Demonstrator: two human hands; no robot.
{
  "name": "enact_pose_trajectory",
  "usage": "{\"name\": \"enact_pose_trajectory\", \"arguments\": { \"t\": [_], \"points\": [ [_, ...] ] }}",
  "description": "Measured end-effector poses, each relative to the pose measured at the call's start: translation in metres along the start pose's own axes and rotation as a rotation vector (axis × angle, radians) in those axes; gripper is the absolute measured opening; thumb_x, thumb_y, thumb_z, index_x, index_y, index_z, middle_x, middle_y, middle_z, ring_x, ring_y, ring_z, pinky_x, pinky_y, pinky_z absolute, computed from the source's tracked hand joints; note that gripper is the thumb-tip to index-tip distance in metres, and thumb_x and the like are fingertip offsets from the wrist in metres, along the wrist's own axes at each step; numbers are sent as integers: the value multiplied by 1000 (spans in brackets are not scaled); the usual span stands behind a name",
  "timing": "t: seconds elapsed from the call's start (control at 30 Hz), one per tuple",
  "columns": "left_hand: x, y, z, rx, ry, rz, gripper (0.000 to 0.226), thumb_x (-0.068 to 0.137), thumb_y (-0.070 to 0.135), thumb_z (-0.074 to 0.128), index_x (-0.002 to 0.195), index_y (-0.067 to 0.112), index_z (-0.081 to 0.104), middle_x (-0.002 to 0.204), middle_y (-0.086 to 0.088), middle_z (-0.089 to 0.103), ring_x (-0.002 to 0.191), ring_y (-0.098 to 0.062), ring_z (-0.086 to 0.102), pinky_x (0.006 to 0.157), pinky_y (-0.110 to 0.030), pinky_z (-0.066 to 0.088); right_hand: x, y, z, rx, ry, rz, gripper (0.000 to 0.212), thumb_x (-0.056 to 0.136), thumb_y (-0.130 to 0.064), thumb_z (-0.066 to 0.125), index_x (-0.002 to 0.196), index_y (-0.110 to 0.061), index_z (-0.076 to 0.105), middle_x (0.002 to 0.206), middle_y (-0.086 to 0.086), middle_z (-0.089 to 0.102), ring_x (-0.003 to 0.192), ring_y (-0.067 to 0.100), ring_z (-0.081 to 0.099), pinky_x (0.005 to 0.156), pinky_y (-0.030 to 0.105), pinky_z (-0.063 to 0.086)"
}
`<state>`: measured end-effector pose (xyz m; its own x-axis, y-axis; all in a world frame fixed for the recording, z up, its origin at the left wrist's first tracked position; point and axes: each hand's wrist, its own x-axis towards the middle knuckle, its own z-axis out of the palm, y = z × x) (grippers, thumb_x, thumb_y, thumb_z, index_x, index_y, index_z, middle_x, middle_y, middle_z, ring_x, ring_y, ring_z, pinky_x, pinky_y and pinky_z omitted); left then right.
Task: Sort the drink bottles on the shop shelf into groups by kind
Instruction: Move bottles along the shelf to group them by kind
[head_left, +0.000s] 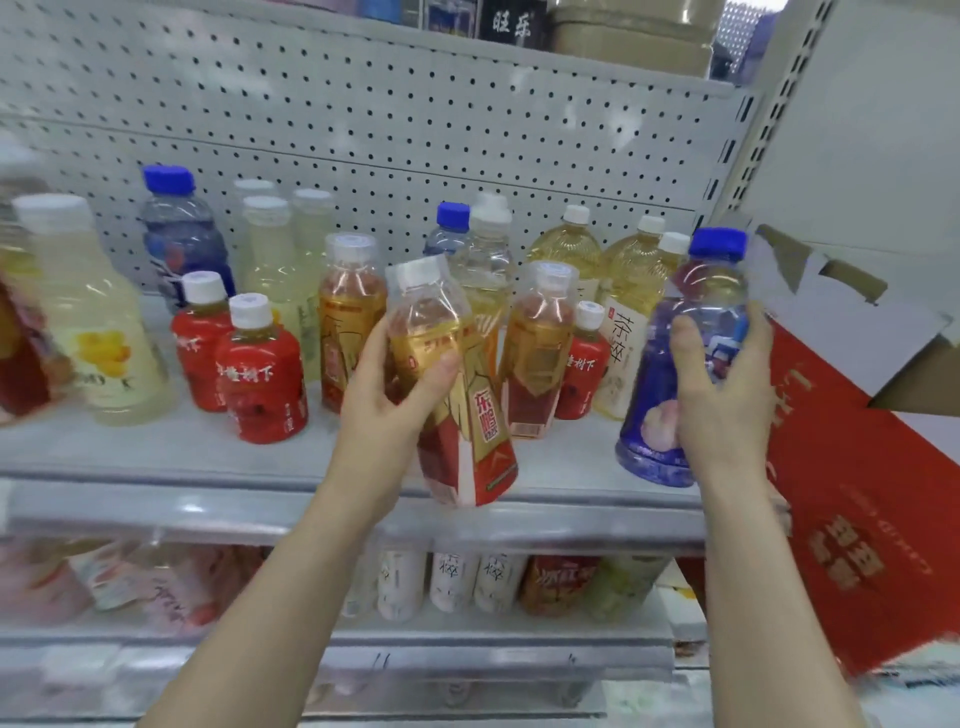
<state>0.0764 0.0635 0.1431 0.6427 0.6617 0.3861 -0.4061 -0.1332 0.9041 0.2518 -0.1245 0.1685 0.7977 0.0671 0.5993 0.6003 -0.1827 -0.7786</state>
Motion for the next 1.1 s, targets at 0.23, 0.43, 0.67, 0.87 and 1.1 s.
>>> {"name": "enact_pose_trajectory", "arguments": {
  "t": [0.23,0.43,0.67,0.87,1.1],
  "points": [
    [-38,15,-106,-78,87,-66,48,82,35,76,123,49,57,112,11,73,113,-21,67,90,-39,56,-89,-69,59,230,-176,22,40,100,-31,61,137,-21,49,117,-18,62,99,-16,58,83,9,46],
    [-84,41,-233,-34,191,-114,56,76,39,74,129,45,57,116,3,72,113,-23,67,93,-43,55,-186,-134,139,378,-353,77,43,95,-39,64,134,-29,51,106,-24,68,97,-8,64,84,14,49],
    [-145,81,-386,98,344,-100,52,79,44,80,127,46,59,117,3,72,113,-23,67,94,-44,54,-306,-212,245,485,-566,80,58,89,-47,66,139,-23,49,120,-14,66,105,0,65,92,24,50],
    [-186,119,-492,129,508,-128,53,76,45,76,125,51,55,122,2,69,112,-22,67,94,-52,55,-382,-279,319,525,-789,87,53,91,-44,66,138,-28,48,112,-16,69,97,-2,67,88,32,54],
    [-200,136,-592,117,742,-69,70,75,36,71,142,33,48,122,-4,68,109,-25,69,84,-45,59,-440,-344,414,614,-964,59,47,91,-37,69,134,-33,49,112,-26,67,102,-5,65,93,30,52]
  ]
}}
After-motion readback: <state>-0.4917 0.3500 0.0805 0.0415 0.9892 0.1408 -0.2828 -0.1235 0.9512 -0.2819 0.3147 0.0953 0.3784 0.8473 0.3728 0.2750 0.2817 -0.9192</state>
